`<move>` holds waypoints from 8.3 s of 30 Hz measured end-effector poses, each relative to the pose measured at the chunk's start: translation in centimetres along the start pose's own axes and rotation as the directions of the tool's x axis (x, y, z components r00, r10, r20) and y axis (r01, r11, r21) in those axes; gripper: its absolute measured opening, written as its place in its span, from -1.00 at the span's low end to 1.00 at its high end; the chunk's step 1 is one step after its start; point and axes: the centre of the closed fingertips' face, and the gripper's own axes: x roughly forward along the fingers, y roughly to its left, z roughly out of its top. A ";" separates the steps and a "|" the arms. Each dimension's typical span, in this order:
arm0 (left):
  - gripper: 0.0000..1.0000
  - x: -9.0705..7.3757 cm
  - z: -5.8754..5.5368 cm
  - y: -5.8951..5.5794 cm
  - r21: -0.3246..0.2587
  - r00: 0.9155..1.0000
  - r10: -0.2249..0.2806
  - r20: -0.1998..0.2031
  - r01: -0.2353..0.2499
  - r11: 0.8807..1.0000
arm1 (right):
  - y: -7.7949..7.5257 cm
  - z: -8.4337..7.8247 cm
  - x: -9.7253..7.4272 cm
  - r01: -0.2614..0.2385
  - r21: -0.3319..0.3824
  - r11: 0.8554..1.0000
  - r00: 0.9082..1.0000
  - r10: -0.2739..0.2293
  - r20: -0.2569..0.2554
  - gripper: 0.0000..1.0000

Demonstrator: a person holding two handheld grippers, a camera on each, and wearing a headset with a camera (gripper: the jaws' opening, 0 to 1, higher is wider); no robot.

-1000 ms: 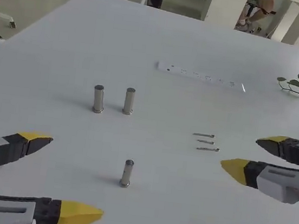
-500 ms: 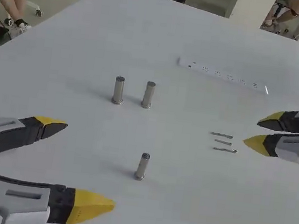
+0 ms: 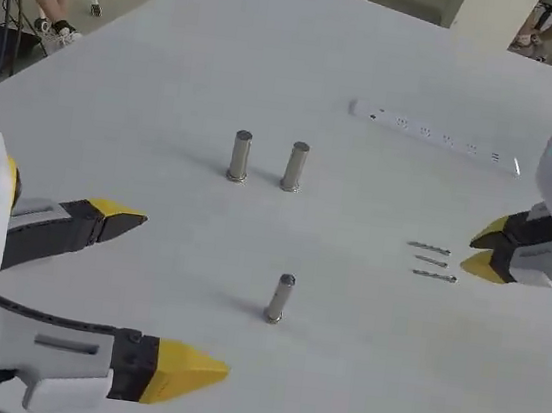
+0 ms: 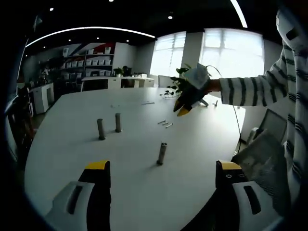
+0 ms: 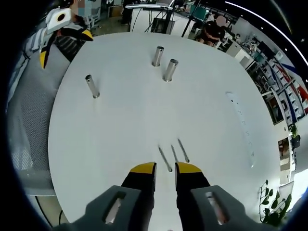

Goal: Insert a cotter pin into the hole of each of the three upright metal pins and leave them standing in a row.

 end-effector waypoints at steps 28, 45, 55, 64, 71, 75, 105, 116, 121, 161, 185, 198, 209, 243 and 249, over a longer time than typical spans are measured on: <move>0.77 0.0 -0.4 0.6 -0.003 1.000 0.004 -0.023 -0.004 1.000 | -2.0 -1.9 5.7 -0.068 -0.054 0.996 0.984 0.058 -0.169 -0.97; 0.75 0.6 -0.4 1.0 0.010 0.999 0.004 -0.042 -0.004 1.000 | -1.8 -1.9 6.0 -0.169 0.016 0.986 0.973 0.169 -0.154 -1.00; 0.75 0.7 -0.5 0.7 0.025 0.999 -0.002 -0.052 0.003 1.000 | -1.8 -1.9 6.0 -0.155 0.009 0.988 0.971 0.154 -0.181 -1.00; 0.76 0.9 -0.2 0.6 0.053 0.999 -0.007 -0.052 0.010 0.999 | -1.6 -1.8 5.6 -0.137 -0.060 0.989 0.977 0.124 -0.173 -1.00; 0.75 1.1 -0.9 0.8 0.060 0.995 0.002 -0.097 0.004 0.998 | -2.4 -0.9 3.8 -0.072 -0.095 0.993 0.994 0.063 -0.089 -1.00; 0.74 1.2 -1.1 0.9 0.041 0.995 0.003 -0.098 0.001 0.999 | -3.2 -0.3 2.1 -0.015 -0.079 0.997 0.999 0.012 -0.040 -1.00; 0.35 2.8 2.4 -1.2 -0.041 0.997 -0.078 0.000 0.078 0.996 | 4.0 8.8 -5.9 0.299 -0.011 0.954 0.872 -0.269 0.410 -1.00; 0.20 4.1 3.7 -2.5 -0.046 0.992 -0.116 0.046 0.118 0.992 | 7.6 10.8 -7.4 0.407 -0.121 0.905 0.840 -0.318 0.440 -1.00; 0.13 4.5 4.5 -3.0 -0.047 0.988 -0.141 0.070 0.144 0.988 | 8.6 11.0 -7.4 0.413 -0.108 0.904 0.831 -0.326 0.451 -1.00; -0.87 7.7 5.8 -5.5 -0.096 0.962 -0.266 0.056 0.271 0.958 | 13.0 12.3 -6.2 0.394 -0.148 0.907 0.837 -0.287 0.467 -1.00; -1.00 7.4 5.1 -5.1 -0.129 0.967 -0.251 0.031 0.253 0.959 | 13.6 13.1 -6.0 0.391 -0.210 0.896 0.850 -0.264 0.456 -1.00; -1.00 6.7 4.8 -4.8 -0.120 0.968 -0.248 0.023 0.249 0.961 | 13.8 13.7 -5.8 0.386 -0.213 0.898 0.848 -0.254 0.465 -1.00; -1.00 6.4 5.0 -4.8 -0.129 0.960 -0.273 0.059 0.279 0.952 | 14.0 13.5 -5.6 0.385 -0.227 0.895 0.859 -0.258 0.442 -0.95; -1.00 4.4 6.0 -7.0 0.339 0.912 -0.410 0.014 0.382 0.860 | 16.9 13.2 -6.5 -0.362 0.165 0.918 0.732 0.170 0.659 -0.76; -1.00 4.3 6.3 -7.9 0.380 0.890 -0.455 0.024 0.412 0.828 | 16.7 13.4 -6.7 -0.375 0.182 0.909 0.718 0.161 0.677 -0.78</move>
